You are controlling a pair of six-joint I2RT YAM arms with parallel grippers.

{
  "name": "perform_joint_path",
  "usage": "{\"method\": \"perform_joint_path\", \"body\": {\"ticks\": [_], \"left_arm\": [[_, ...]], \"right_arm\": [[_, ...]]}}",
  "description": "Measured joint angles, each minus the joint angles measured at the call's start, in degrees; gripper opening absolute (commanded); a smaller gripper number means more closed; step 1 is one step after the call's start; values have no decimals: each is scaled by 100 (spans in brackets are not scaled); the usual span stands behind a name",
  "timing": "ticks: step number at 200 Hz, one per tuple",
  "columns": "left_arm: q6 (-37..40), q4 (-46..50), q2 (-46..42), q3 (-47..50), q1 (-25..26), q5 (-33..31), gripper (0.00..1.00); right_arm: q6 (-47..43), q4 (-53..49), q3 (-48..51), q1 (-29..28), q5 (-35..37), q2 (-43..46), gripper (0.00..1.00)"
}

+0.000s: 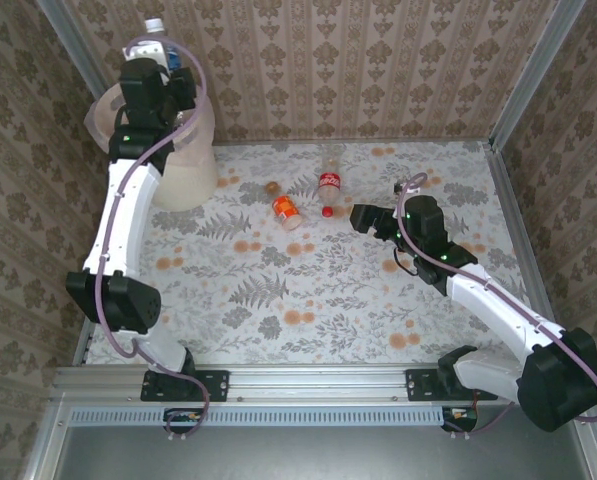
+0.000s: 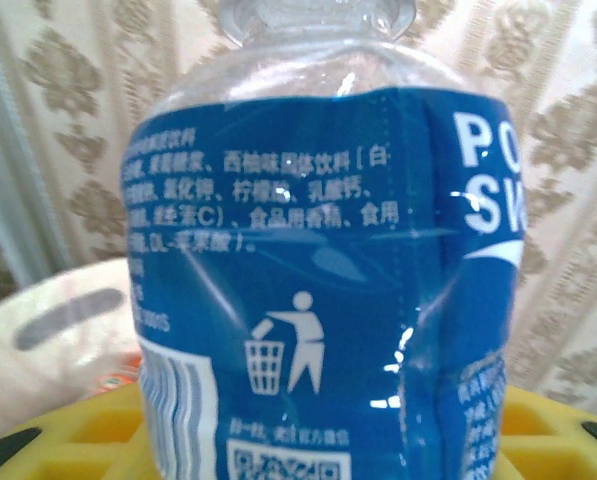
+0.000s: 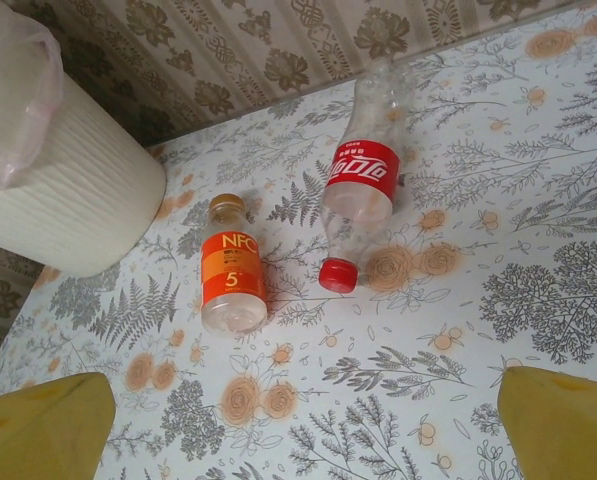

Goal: Put the plastic bottles in the bin

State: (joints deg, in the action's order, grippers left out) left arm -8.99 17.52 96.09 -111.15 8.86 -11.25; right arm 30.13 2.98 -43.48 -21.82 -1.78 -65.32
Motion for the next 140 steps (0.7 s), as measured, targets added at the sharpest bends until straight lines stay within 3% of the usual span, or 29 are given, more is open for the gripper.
{"method": "perform_joint_path", "body": {"ticks": [54, 99, 140], "left_arm": [[772, -105, 258, -284, -804, -13, 50], [1777, 50, 468, -415, -1257, 396, 50], [2057, 417, 1060, -1128, -1816, 988, 51]], "right_arm": [[-2, -153, 2, 0, 90, 50, 100], [-46, -238, 7, 0, 223, 138, 100], [-144, -369, 7, 0, 264, 138, 100]]}}
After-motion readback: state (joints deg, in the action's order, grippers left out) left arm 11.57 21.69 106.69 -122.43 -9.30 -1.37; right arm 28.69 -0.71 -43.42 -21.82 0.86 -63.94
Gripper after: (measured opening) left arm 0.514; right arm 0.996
